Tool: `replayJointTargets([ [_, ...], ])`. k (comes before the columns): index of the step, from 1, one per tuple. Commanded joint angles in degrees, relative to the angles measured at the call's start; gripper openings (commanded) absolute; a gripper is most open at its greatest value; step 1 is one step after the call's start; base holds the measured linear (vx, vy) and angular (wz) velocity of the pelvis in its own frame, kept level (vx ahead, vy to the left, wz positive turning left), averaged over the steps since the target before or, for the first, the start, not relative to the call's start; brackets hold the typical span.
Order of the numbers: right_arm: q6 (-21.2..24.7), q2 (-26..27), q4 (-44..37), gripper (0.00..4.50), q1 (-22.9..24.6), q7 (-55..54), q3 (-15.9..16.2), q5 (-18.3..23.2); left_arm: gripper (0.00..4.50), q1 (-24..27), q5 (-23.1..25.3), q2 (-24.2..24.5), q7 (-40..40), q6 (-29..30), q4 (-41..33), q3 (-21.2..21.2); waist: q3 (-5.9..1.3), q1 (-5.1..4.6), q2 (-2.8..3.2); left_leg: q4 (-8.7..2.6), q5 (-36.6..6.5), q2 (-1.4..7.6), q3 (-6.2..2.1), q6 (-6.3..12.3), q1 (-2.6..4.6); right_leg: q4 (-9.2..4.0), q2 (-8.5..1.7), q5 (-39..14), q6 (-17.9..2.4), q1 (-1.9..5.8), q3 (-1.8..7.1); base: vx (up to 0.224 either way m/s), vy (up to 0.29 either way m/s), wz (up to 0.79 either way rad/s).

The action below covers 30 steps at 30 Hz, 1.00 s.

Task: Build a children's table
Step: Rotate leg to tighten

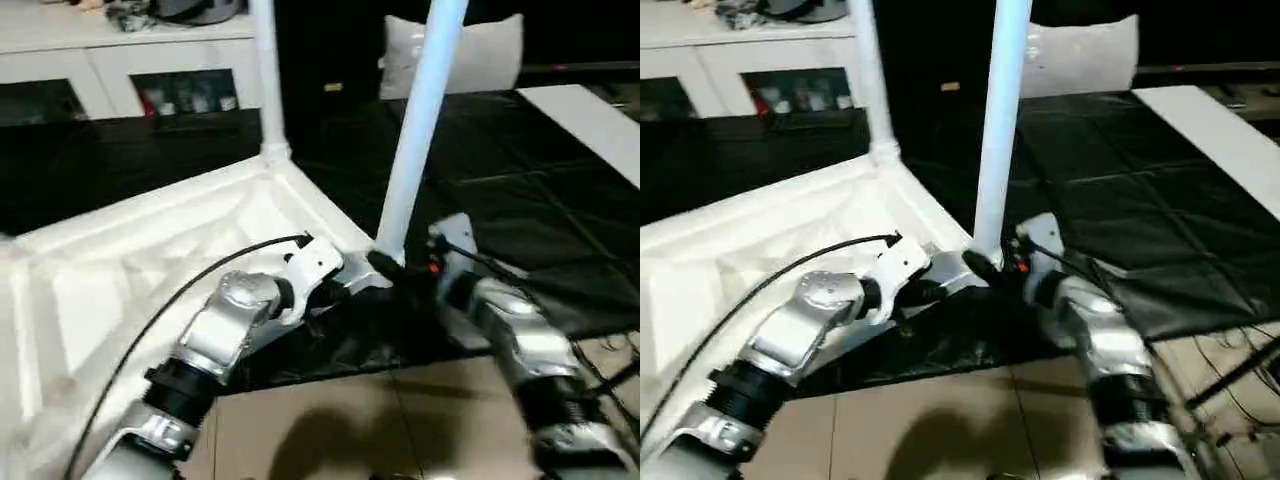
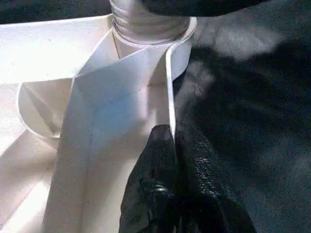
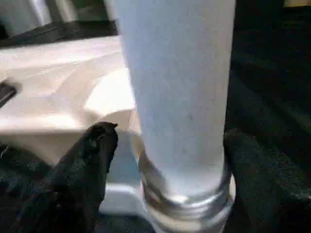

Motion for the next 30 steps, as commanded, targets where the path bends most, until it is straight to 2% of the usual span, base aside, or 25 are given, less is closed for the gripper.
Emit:
replayJointTargets([
  [1, 0.0, -1.5, -1.8, 4.18, 1.3, 4.6, 1.9, 0.5, 0.0, -0.9, 0.3, 1.9, -3.3, -2.2, 1.1, -1.5, -3.48, 0.63, -0.01, -3.79, -8.8, 2.53, -0.51, 5.58, -0.57, -3.61, -4.24, -15.1, -10.0, 3.54, 3.65, 0.0, 0.0, 0.0],
  [3, -0.3, -4.8, -3.1, 4.29, 1.6, 9.3, 2.0, 1.4, 0.0, -0.5, 0.0, 5.2, -8.2, -5.9, 1.9, -3.1, -3.65, 0.84, -0.01, -3.74, -8.6, 2.62, -0.54, 5.69, -0.47, -3.28, -4.1, -14.6, -9.9, 3.5, 3.7, 0.0, 0.0, 0.0],
  [4, 1.1, -6.7, -4.4, 4.29, 1.6, 13.7, 2.1, 3.2, 0.0, -0.4, 0.3, 7.1, -10.7, -8.2, 2.6, -4.1, -3.6, 0.92, -0.03, -3.78, -8.6, 2.66, -0.57, 6.02, -0.52, -3.16, -4.04, -13.9, -10.1, 3.49, 3.71, 0.0, 0.0, 0.0],
  [8, 1.2, -9.2, -5.8, 4.29, 1.8, 19.9, 3.3, 4.3, 0.0, 0.0, -0.1, 10.1, -16.1, -12.0, 2.6, -5.6, -3.39, 1.2, 0.06, -3.91, -10.3, 2.87, -0.36, 5.56, -0.3, -3.42, -4.08, -16.3, -9.8, 3.28, 3.79, 0.0, 0.0, 0.0],
  [9, 0.4, -9.9, -5.9, 4.14, 1.8, 21.7, 4.0, 4.2, 0.0, 0.2, -0.2, 11.1, -18.0, -13.1, 2.4, -6.2, -3.32, 1.29, -0.12, -3.97, -10.5, 2.89, -0.34, 5.45, -0.22, -3.52, -4.11, -16.9, -9.7, 3.2, 3.77, 0.0, 0.0, 0.0],
  [10, -0.5, -10.5, -5.9, 4.14, 1.7, 23.3, 4.5, 4.0, 0.0, 0.2, -0.1, 12.1, -19.7, -13.9, 2.4, -6.8, -3.33, 1.73, -0.09, -4.03, -11.0, 2.97, -0.34, 5.02, -0.17, -3.51, -4.17, -18.2, -9.6, 3.18, 3.78, 0.0, 0.0, 0.0],
  [12, -1.2, -10.9, -5.9, 4.14, 1.6, 24.7, 5.0, 3.9, 0.0, 0.1, 0.2, 13.0, -21.2, -15.0, 2.5, -7.4, -3.39, 1.96, -0.01, -4.01, -10.9, 3.1, -0.23, 4.58, 0.06, -3.42, -4.16, -17.6, -9.8, 2.97, 3.91, 0.0, 0.0, 0.0],
  [14, -1.9, -11.8, -6.1, 3.8, 1.1, 28.7, 6.4, 4.3, 0.0, -0.6, 0.6, 15.4, -25.1, -18.6, 3.3, -9.1, -3.36, 2.24, -0.12, -4.1, -10.6, 3.17, -0.17, 4.38, 0.06, -3.25, -4.14, -16.9, -10.2, 3.0, 3.98, 0.0, 0.0, 0.0],
  [19, -1.3, -12.4, -6.6, 3.49, 0.9, 32.3, 8.6, 4.2, 0.0, -1.6, 0.4, 16.3, -28.1, -21.3, 4.1, -9.8, -3.47, 3.31, -0.17, -4.04, -10.1, 3.21, 0.04, 4.03, 0.24, -3.04, -4.23, -16.9, -10.1, 2.99, 4.12, 0.0, 0.0, 0.0],
  [23, -1.7, -12.3, -6.0, 3.15, 0.7, 33.5, 9.5, 4.0, 0.0, -2.1, 0.1, 16.1, -29.1, -22.1, 4.4, -9.9, -3.53, 3.45, -0.37, -4.04, -9.5, 3.17, 0.12, 3.65, 0.12, -2.93, -4.27, -16.9, -9.8, 3.06, 4.18, 0.0, 0.0, 0.0],
  [27, -2.1, -11.6, -5.1, 2.96, 0.1, 33.8, 10.0, 3.9, 0.0, -2.4, -0.2, 15.9, -30.0, -22.9, 4.5, -10.4, -3.66, 3.62, -0.43, -3.89, -8.4, 3.11, 0.2, 3.86, 0.13, -2.8, -4.29, -16.3, -10.0, 3.04, 4.21, 0.0, 0.0, 0.0],
  [28, -2.1, -11.6, -5.0, 2.71, 0.1, 34.0, 10.1, 4.0, 0.0, -2.4, -0.3, 15.8, -30.2, -23.2, 4.7, -10.4, -3.67, 3.68, -0.46, -3.86, -8.2, 3.11, 0.24, 3.99, 0.12, -2.78, -4.25, -16.2, -10.0, 3.02, 4.22, 0.0, 0.0, 0.0],
  [30, -2.1, -11.5, -4.9, 2.65, 0.0, 34.1, 10.3, 4.0, 0.0, -2.4, -0.3, 15.8, -30.3, -23.4, 4.8, -10.4, -3.68, 3.85, -0.44, -3.84, -8.0, 3.14, 0.25, 4.13, 0.12, -2.78, -4.26, -16.2, -10.0, 2.99, 4.21, 0.0, 0.0, 0.0],
])
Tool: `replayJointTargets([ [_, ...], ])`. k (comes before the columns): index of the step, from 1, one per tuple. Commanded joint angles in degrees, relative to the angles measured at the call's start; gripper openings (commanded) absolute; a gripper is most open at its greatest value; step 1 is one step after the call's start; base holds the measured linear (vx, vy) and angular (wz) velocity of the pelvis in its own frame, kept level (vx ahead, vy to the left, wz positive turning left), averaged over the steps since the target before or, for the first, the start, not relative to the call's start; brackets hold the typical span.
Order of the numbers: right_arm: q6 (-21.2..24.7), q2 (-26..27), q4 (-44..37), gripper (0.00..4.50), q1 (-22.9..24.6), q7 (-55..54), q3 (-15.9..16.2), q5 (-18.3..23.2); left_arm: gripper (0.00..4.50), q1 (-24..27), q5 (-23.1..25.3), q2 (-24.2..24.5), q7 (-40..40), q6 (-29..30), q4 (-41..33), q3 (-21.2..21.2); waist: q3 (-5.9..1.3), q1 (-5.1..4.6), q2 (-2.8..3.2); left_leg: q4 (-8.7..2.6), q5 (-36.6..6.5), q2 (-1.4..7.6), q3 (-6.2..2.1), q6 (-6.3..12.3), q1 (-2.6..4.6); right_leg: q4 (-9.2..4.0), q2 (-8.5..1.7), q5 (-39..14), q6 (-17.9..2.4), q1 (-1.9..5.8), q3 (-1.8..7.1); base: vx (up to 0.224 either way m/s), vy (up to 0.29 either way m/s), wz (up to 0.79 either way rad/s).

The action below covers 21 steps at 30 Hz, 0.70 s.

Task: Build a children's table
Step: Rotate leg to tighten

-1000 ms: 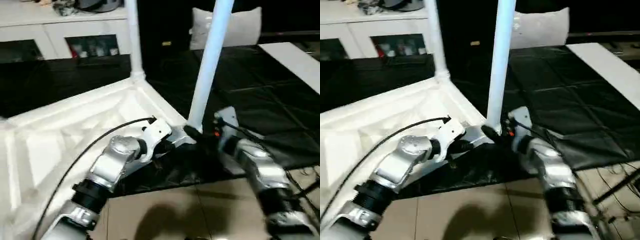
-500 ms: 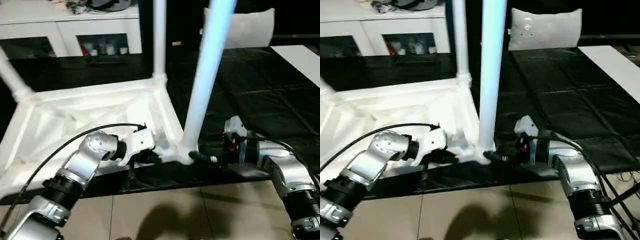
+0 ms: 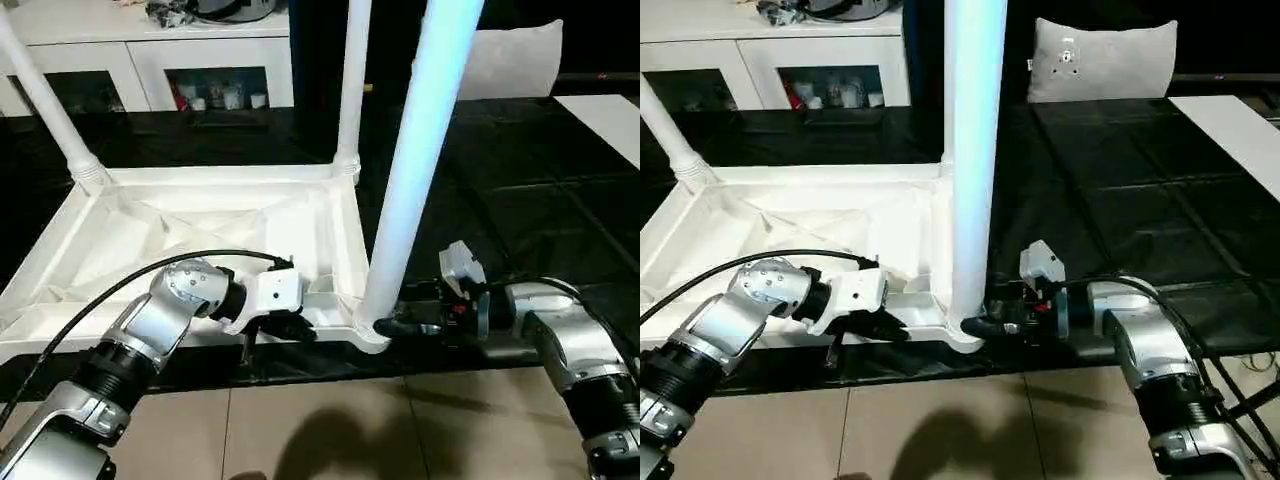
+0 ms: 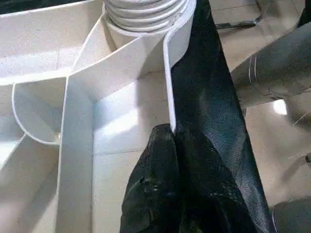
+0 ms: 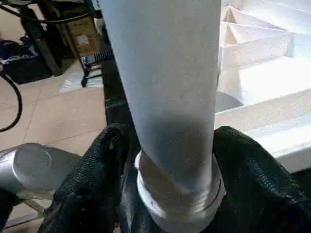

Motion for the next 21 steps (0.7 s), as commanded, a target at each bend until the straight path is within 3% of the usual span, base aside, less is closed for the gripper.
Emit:
replayJointTargets([
  [1, -0.6, 0.4, 0.1, 2.6, -0.6, 1.5, 1.2, -0.2, 0.0, 0.0, 1.3, -0.3, -2.1, -1.1, 0.7, -3.3, -3.66, -0.06, -0.46, -3.89, -8.0, 2.96, -0.48, 4.13, -0.05, -3.02, -4.21, -16.3, -9.9, 3.13, 3.81, 0.0, 0.0, 0.0],
  [7, -0.2, 0.6, -0.1, 2.05, -0.3, 1.7, 1.7, -0.1, 0.0, 0.1, 1.5, -0.5, -2.0, -1.4, 1.3, -3.1, -3.67, 0.36, -0.49, -3.92, -8.5, 3.01, -0.44, 3.72, 0.09, -3.08, -4.19, -17.2, -9.4, 3.06, 3.82, 0.0, 0.0, 0.0],
  [14, 2.6, 2.0, -3.1, 1.95, 2.7, -2.1, 1.7, 0.2, 0.0, 2.5, -2.1, -3.4, 1.3, 7.3, -2.6, -0.4, -3.67, 0.42, -0.25, -3.93, -8.0, 3.07, -0.44, 3.46, 0.0, -2.87, -4.28, -16.2, -9.9, 3.19, 3.91, 0.0, 0.0, 0.0],
  [15, 3.4, 2.5, -3.4, 1.95, 2.9, -3.3, 1.6, 0.2, 0.0, 2.9, -2.7, -3.8, 1.8, 8.7, -3.5, 0.0, -3.63, 0.29, -0.42, -3.97, -8.3, 3.0, -0.4, 3.49, 0.01, -3.01, -4.18, -16.7, -9.7, 3.17, 3.89, 0.0, 0.0, 0.0],
  [17, 6.7, 5.5, -2.7, 1.94, 2.3, -10.9, 0.7, -1.0, 0.0, 3.6, -3.9, -5.8, 4.6, 12.8, -5.7, 1.2, -3.42, -0.07, -0.38, -4.14, -9.2, 2.93, -0.44, 2.93, -0.01, -3.23, -4.11, -18.8, -9.2, 3.09, 3.88, 0.0, 0.0, 0.0],
  [20, 11.4, 11.4, 0.1, 1.94, 0.2, -23.4, -1.3, -2.4, 0.0, 4.3, -6.0, -10.4, 10.4, 19.4, -8.6, 3.8, -2.62, -1.29, -0.42, -4.32, -14.7, 2.19, -0.58, 0.9, 0.42, -4.64, -4.08, -29.8, -5.8, 2.77, 3.42, 0.0, 0.0, 0.0],
  [21, 12.2, 13.0, 1.1, 1.94, -0.5, -26.5, -1.9, -2.8, 0.0, 4.3, -6.3, -11.9, 12.2, 21.1, -9.1, 4.4, -2.36, -2.08, -0.49, -4.23, -16.6, 1.8, -0.84, 0.13, 0.36, -5.2, -4.08, -34.3, -3.9, 2.82, 2.88, 0.0, 0.0, 0.0],
])
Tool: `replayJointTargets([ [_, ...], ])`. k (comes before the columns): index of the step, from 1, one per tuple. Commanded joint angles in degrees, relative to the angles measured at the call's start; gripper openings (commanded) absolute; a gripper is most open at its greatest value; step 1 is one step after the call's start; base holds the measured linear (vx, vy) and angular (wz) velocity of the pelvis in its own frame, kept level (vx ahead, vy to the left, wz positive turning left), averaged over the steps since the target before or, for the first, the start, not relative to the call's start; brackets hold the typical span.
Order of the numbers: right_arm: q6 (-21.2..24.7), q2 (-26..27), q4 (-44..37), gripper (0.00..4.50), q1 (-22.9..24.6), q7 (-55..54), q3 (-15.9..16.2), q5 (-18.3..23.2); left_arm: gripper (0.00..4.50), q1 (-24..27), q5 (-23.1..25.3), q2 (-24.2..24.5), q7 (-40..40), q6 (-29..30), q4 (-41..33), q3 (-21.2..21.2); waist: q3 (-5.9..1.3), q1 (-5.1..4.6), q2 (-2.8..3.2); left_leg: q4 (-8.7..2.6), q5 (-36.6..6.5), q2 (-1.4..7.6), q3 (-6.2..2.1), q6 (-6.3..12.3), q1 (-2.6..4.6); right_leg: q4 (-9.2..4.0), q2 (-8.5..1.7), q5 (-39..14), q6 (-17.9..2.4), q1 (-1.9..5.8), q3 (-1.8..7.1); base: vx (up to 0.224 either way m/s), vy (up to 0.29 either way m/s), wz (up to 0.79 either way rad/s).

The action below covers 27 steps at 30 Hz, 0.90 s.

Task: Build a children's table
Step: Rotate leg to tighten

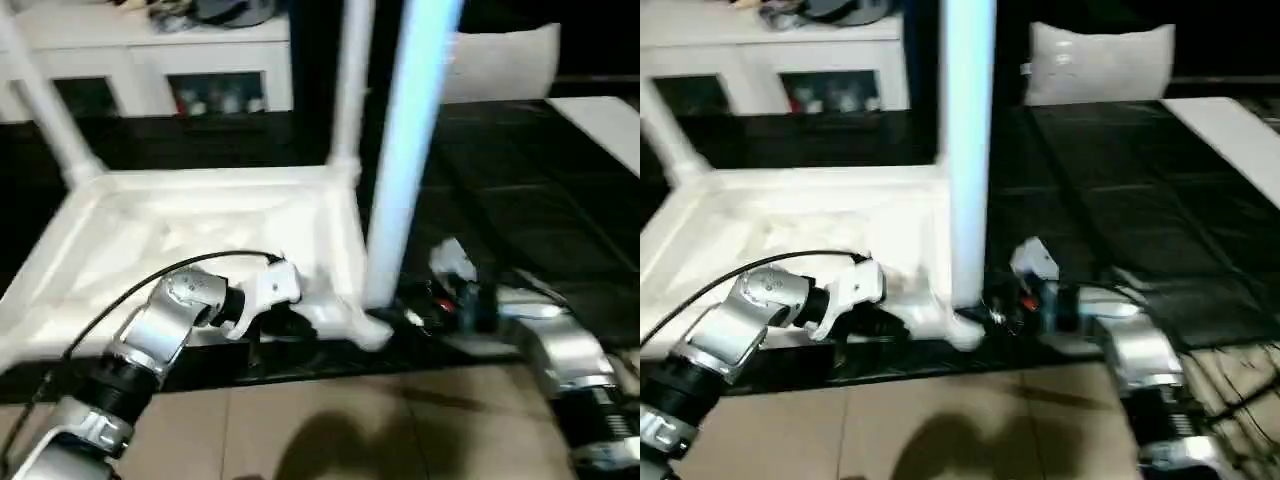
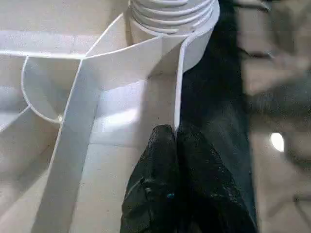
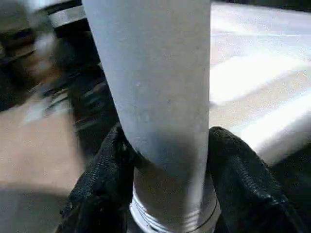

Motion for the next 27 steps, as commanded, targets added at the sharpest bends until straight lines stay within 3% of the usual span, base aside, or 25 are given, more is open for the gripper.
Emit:
replayJointTargets([
  [1, 4.6, 5.4, 3.9, 1.94, -2.2, -9.9, 1.6, -1.0, 0.0, 0.2, -4.5, -7.6, 3.8, 3.9, -5.0, -1.5, -2.17, -0.91, -0.54, -4.15, -18.1, 1.56, -1.38, 0.22, -0.32, -6.37, -3.92, -37.4, -2.3, 2.38, 1.8, 0.0, 0.0, 0.0],
  [3, 5.1, 6.8, 4.7, 1.94, -2.7, -12.5, 1.3, -1.5, 0.0, 0.2, -4.0, -9.1, 6.0, 5.2, -5.2, -1.0, -2.21, -1.79, -0.3, -3.9, -19.2, 1.35, -1.48, 0.3, -0.15, -6.95, -3.86, -38.4, -1.3, 2.2, 1.41, 0.0, 0.0, 0.0],
  [4, 6.1, 10.7, 7.9, 1.94, -4.4, -21.0, 0.1, -3.1, 0.0, -0.4, -1.8, -12.7, 11.6, 7.4, -5.0, -0.4, -2.33, -2.93, 0.03, -4.02, -20.2, 1.57, -1.89, 0.68, -0.55, -7.16, -3.89, -37.9, -0.4, 2.72, 0.78, 0.0, 0.0, 0.0],
  [5, 6.6, 11.9, 8.9, 1.94, -4.9, -23.8, -0.4, -3.6, 0.0, -0.6, -1.2, -13.7, 13.3, 8.1, -4.9, -0.2, -2.13, -3.67, 0.17, -4.15, -21.1, 1.73, -2.03, 0.65, -0.61, -7.41, -3.79, -37.4, -0.5, 2.63, 0.4, 0.0, 0.0, 0.0],
  [6, 6.7, 13.4, 10.7, 1.94, -5.8, -27.0, -1.6, -3.4, 0.0, -0.9, -0.6, -14.9, 15.4, 8.5, -4.5, 0.1, -2.17, -4.67, 0.24, -3.99, -23.2, 1.69, -2.42, 0.28, -0.55, -7.82, -3.71, -37.6, 0.4, 2.83, -0.5, 0.0, 0.0, 0.0],
  [7, 5.3, 15.2, 13.0, 1.94, -6.9, -30.7, -3.1, -3.2, 0.0, -1.7, 0.5, -16.6, 18.6, 8.6, -3.5, 0.5, -2.15, -5.56, 0.52, -3.9, -25.1, 1.73, -2.66, 0.42, -0.03, -8.33, -3.86, -37.3, 0.5, 2.69, -1.01, 0.0, 0.0, 0.0],
  [8, 5.3, 15.2, 13.0, 1.94, -6.9, -30.7, -3.1, -3.2, 0.0, -1.7, 0.5, -16.6, 18.6, 8.6, -3.5, 0.5, -2.17, -5.96, 0.65, -3.89, -25.7, 1.78, -2.85, 0.51, -0.03, -8.37, -3.94, -36.4, 0.3, 2.86, -1.21, 0.0, 0.0, 0.0],
  [9, 3.7, 16.4, 14.4, 2.29, -7.6, -31.8, -4.2, -2.7, 0.0, -2.4, 1.1, -17.7, 20.9, 8.5, -2.5, 0.9, -2.21, -6.22, 0.7, -4.01, -26.5, 1.83, -3.05, 0.67, -0.18, -8.3, -3.87, -35.4, 0.3, 3.08, -1.43, 0.0, 0.0, 0.0],
  [10, 3.1, 17.1, 15.0, 2.29, -8.0, -32.2, -4.9, -2.3, 0.0, -2.8, 1.6, -18.0, 21.8, 8.5, -2.1, 0.8, -2.06, -6.81, 0.72, -4.25, -29.0, 2.09, -3.27, 1.03, 0.2, -8.53, -3.87, -34.1, 0.1, 2.87, -1.63, 0.0, 0.0, 0.0],
  [13, 2.2, 18.1, 15.8, 2.72, -8.6, -32.9, -6.5, -1.5, 0.0, -3.4, 2.6, -17.8, 23.2, 8.6, -1.5, 0.9, -1.81, -7.71, 0.61, -4.23, -31.2, 1.9, -3.48, 1.0, 0.35, -8.79, -4.03, -35.9, 0.7, 2.98, -2.13, 0.0, 0.0, 0.0],
  [15, 1.7, 17.4, 14.9, 2.87, -8.1, -31.9, -6.4, -1.6, 0.0, -3.4, 3.2, -16.5, 22.8, 8.2, -1.4, 0.7, -1.86, -7.73, 0.75, -4.28, -30.4, 1.87, -3.52, 1.12, 0.08, -8.54, -4.3, -35.6, 0.5, 3.06, -1.74, 0.0, 0.0, 0.0],
  [16, 1.8, 15.7, 13.1, 3.01, -6.9, -29.6, -6.2, -1.8, 0.0, -3.1, 4.0, -14.1, 21.3, 6.3, -1.2, 0.3, -1.82, -7.55, 0.65, -4.21, -29.1, 1.6, -3.37, 1.36, 0.09, -8.48, -4.49, -35.7, -0.4, 2.71, -1.3, 0.0, 0.0, 0.0],
  [19, 2.2, 14.8, 12.2, 3.28, -6.3, -28.7, -6.3, -1.9, 0.0, -2.7, 4.3, -13.0, 20.5, 5.7, -1.3, 0.1, -2.07, -7.05, 0.68, -4.44, -26.0, 1.77, -3.24, 1.84, -0.53, -7.82, -4.67, -33.2, -1.9, 2.9, -0.28, 0.0, 0.0, 0.0],
  [20, 2.0, 12.0, 9.5, 3.28, -4.3, -24.2, -5.4, -1.7, 0.0, -2.0, 4.6, -10.6, 18.4, 3.6, -1.2, 0.0, -2.15, -6.8, 0.9, -4.47, -25.2, 1.83, -3.25, 1.94, -0.56, -7.6, -4.69, -32.1, -2.5, 2.94, -0.09, 0.0, 0.0, 0.0],
  [23, 1.4, 7.9, 5.2, 3.54, -1.7, -17.2, -4.8, -0.2, 0.0, -1.6, 3.9, -8.0, 15.4, 2.4, -0.8, 0.2, -2.85, -5.2, 0.77, -4.54, -18.8, 2.24, -2.86, 3.35, -1.32, -6.32, -4.56, -23.9, -5.7, 3.37, 1.16, 0.0, 0.0, 0.0],
  [24, 1.3, 6.2, 4.1, 3.62, -1.1, -15.0, -4.7, 0.4, 0.0, -1.5, 3.6, -7.1, 14.0, 2.1, -0.8, 0.1, -3.24, -4.48, 0.61, -4.3, -14.2, 2.35, -2.63, 4.5, -1.81, -5.36, -4.61, -18.8, -7.1, 3.61, 1.64, 0.0, 0.0, 0.0],
  [25, 1.3, 6.2, 4.1, 3.69, -1.1, -15.0, -4.7, 0.4, 0.0, -1.5, 3.6, -7.1, 14.0, 2.1, -0.8, 0.1, -3.33, -4.15, 0.41, -4.26, -12.3, 2.39, -2.61, 5.16, -2.1, -4.95, -4.51, -16.8, -7.8, 3.79, 1.73, 0.0, 0.0, 0.0],
  [26, 1.0, 4.6, 3.1, 3.84, -0.6, -12.7, -4.6, 0.9, 0.0, -1.5, 3.3, -6.1, 12.6, 1.7, -0.6, -0.1, -3.17, -3.49, 0.48, -4.02, -10.4, 2.36, -2.21, 5.93, -1.75, -4.79, -4.36, -15.0, -9.1, 3.23, 2.0, 0.0, 0.0, 0.0],
  [27, 0.8, 3.5, 2.4, 3.95, -0.3, -11.1, -4.5, 1.1, 0.0, -1.5, 3.1, -5.4, 11.7, 1.1, -0.4, -0.4, -3.21, -3.16, 0.35, -3.83, -9.6, 2.11, -2.05, 6.32, -1.87, -4.54, -4.39, -15.8, -9.7, 3.42, 2.18, 0.0, 0.0, 0.0],
])
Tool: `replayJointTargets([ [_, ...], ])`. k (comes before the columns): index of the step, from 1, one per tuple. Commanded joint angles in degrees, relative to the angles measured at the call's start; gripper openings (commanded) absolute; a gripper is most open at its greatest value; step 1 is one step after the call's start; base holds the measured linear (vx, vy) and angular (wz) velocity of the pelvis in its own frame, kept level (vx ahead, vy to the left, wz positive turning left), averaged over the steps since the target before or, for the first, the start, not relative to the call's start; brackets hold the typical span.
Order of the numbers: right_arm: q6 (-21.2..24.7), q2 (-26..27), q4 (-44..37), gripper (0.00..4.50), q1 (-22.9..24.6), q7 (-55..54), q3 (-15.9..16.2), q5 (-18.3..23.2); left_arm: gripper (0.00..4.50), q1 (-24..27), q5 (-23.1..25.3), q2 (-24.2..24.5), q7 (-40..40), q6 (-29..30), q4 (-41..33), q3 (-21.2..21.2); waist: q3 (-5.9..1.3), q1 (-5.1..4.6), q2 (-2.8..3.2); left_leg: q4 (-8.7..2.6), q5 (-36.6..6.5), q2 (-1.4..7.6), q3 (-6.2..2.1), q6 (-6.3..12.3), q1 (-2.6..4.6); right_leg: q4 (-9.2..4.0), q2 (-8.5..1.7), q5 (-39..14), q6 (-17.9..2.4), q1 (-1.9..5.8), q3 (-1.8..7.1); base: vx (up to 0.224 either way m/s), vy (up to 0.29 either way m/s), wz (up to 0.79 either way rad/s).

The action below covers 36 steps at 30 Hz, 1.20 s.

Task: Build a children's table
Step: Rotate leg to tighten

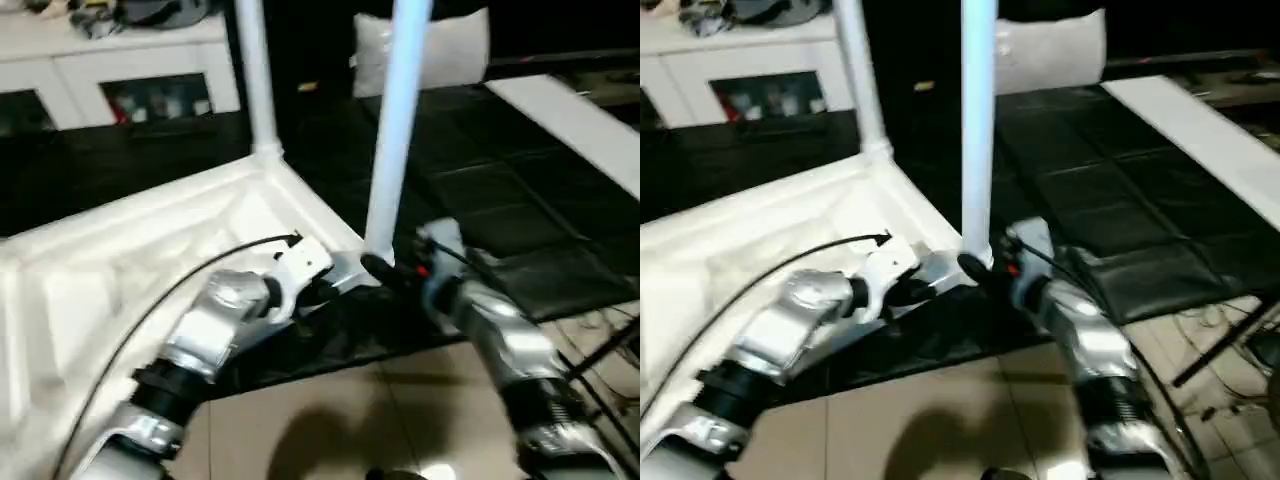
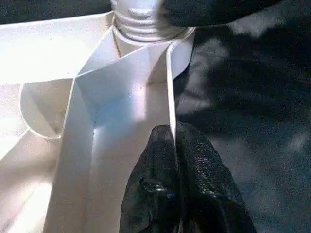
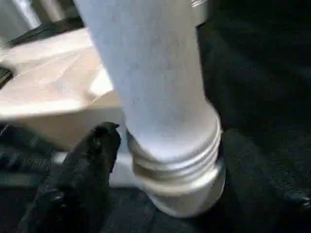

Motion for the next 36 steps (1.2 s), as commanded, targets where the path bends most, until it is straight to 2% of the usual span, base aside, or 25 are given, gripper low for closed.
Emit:
replayJointTargets([
  [1, 0.3, -3.2, -2.7, 4.01, 0.3, 6.2, 1.3, 1.0, 0.0, -0.5, -0.2, 2.6, -4.7, -2.1, 0.5, -2.5, -4.2, 1.17, -0.44, -3.55, -6.5, 2.12, -0.32, 6.79, -1.09, -2.74, -4.35, -14.6, -9.7, 3.81, 3.74, 0.0, 0.0, 0.0],
  [3, -1.0, -5.8, -2.8, 4.06, 0.1, 9.1, 1.7, 0.4, 0.0, -0.5, -0.6, 4.4, -8.3, -4.1, 0.9, -3.5, -4.52, 1.89, -0.48, -3.08, -2.2, 2.09, -0.25, 8.2, -1.32, -1.83, -4.2, -10.1, -10.5, 3.71, 3.95, 0.0, 0.0, 0.0],
  [5, -1.9, -7.3, -3.0, 4.27, -0.1, 11.1, 2.0, 0.1, 0.0, -0.6, -0.9, 5.5, -10.8, -5.6, 1.2, -4.2, -4.37, 2.66, -0.57, -2.83, -0.8, 2.03, 0.08, 9.2, -1.21, -1.75, -4.04, -9.2, -10.8, 3.33, 4.0, 0.0, 0.0, 0.0],
  [7, -3.3, -10.9, -5.2, 4.27, 0.3, 18.3, 3.7, 0.9, 0.0, -0.9, -1.1, 8.7, -17.9, -10.4, 1.8, -6.3, -3.99, 3.5, -0.65, -3.01, -3.1, 2.15, 0.26, 8.54, -0.96, -2.15, -3.97, -14.0, -9.8, 3.19, 3.93, 0.0, 0.0, 0.0],
  [10, -3.5, -12.4, -6.6, 4.27, 0.7, 22.3, 4.7, 1.8, 0.0, -1.2, -1.5, 9.9, -21.4, -12.5, 2.2, -7.1, -3.93, 4.32, -0.53, -3.24, -4.9, 2.56, 0.23, 7.19, -0.52, -2.34, -3.8, -17.6, -8.3, 3.02, 3.88, 0.0, 0.0, 0.0],
  [12, -4.0, -13.3, -7.3, 4.04, 0.8, 25.2, 5.7, 2.1, 0.0, -1.7, -1.5, 10.8, -23.3, -13.8, 2.6, -7.9, -3.87, 4.89, -0.51, -3.37, -5.8, 2.71, 0.29, 6.73, -0.47, -2.4, -3.76, -18.6, -8.0, 2.96, 3.96, 0.0, 0.0, 0.0],
  [13, -4.4, -13.7, -7.5, 3.91, 0.8, 26.7, 6.4, 2.2, 0.0, -2.1, -1.3, 11.3, -24.4, -14.7, 3.1, -8.4, -3.78, 5.2, -0.61, -3.51, -6.8, 2.82, 0.35, 6.21, -0.17, -2.53, -3.76, -19.3, -8.0, 2.73, 4.04, 0.0, 0.0, 0.0],
  [15, -4.8, -13.8, -7.6, 3.84, 0.5, 28.0, 7.1, 2.2, 0.0, -2.6, -1.2, 11.8, -25.9, -16.1, 3.6, -9.2, -3.74, 5.39, -0.57, -3.67, -8.2, 2.91, 0.36, 5.2, 0.14, -2.66, -3.87, -20.8, -8.1, 2.68, 4.16, 0.0, 0.0, 0.0],
  [16, -4.9, -13.9, -7.6, 3.75, 0.3, 28.7, 7.5, 2.3, 0.0, -2.9, -1.2, 12.1, -26.8, -16.7, 3.8, -9.6, -3.78, 5.39, -0.89, -3.73, -8.1, 2.89, 0.35, 4.91, -0.01, -2.52, -3.83, -20.4, -8.1, 2.82, 4.21, 0.0, 0.0, 0.0],
  [18, -5.1, -13.8, -7.5, 3.54, -0.1, 30.2, 8.2, 2.4, 0.0, -3.2, -1.3, 12.5, -28.4, -17.9, 4.0, -10.2, -3.9, 5.58, -0.7, -3.68, -7.6, 2.91, 0.33, 4.87, -0.07, -2.31, -3.89, -19.5, -8.3, 2.83, 4.3, 0.0, 0.0, 0.0],
  [21, -5.1, -13.8, -7.6, 3.33, -0.3, 32.4, 9.2, 2.6, 0.0, -3.2, -1.5, 12.5, -29.6, -18.6, 4.0, -10.4, -4.01, 5.77, -0.99, -3.57, -6.6, 2.85, 0.46, 4.96, -0.17, -2.14, -3.94, -18.0, -8.6, 2.93, 4.39, 0.0, 0.0, 0.0],
  [25, -5.2, -13.8, -7.5, 3.04, -0.5, 34.0, 10.5, 2.5, 0.0, -3.1, -1.8, 12.5, -30.4, -19.1, 3.7, -10.5, -4.16, 6.34, -0.98, -3.42, -4.9, 2.85, 0.48, 5.25, -0.24, -1.87, -3.95, -17.1, -8.8, 2.93, 4.38, 0.0, 0.0, 0.0],
  [28, -5.4, -13.7, -6.8, 2.94, -0.9, 34.5, 11.1, 2.2, 0.0, -3.2, -1.9, 12.5, -30.5, -19.6, 4.2, -10.7, -4.15, 6.44, -1.03, -3.42, -4.7, 2.89, 0.46, 5.26, -0.32, -1.8, -3.94, -16.9, -8.8, 2.96, 4.36, 0.0, 0.0, 0.0],
  [30, -5.5, -13.7, -6.1, 2.61, -1.1, 35.3, 11.5, 2.1, 0.0, -3.2, -1.9, 12.4, -30.6, -20.1, 4.6, -10.7, -4.12, 6.44, -1.16, -3.44, -5.0, 2.81, 0.48, 5.18, -0.3, -1.95, -3.94, -17.7, -8.5, 2.97, 4.32, 0.0, 0.0, 0.0],
  [36, -4.6, -13.8, -6.1, 2.14, -1.1, 36.4, 11.7, 2.8, 0.0, -2.8, -2.6, 12.1, -30.5, -19.5, 4.7, -9.9, -4.2, 6.5, -1.21, -3.37, -4.5, 2.78, 0.47, 5.06, -0.36, -1.94, -3.93, -18.2, -7.8, 3.01, 4.29, 0.0, 0.0, 0.0],
])
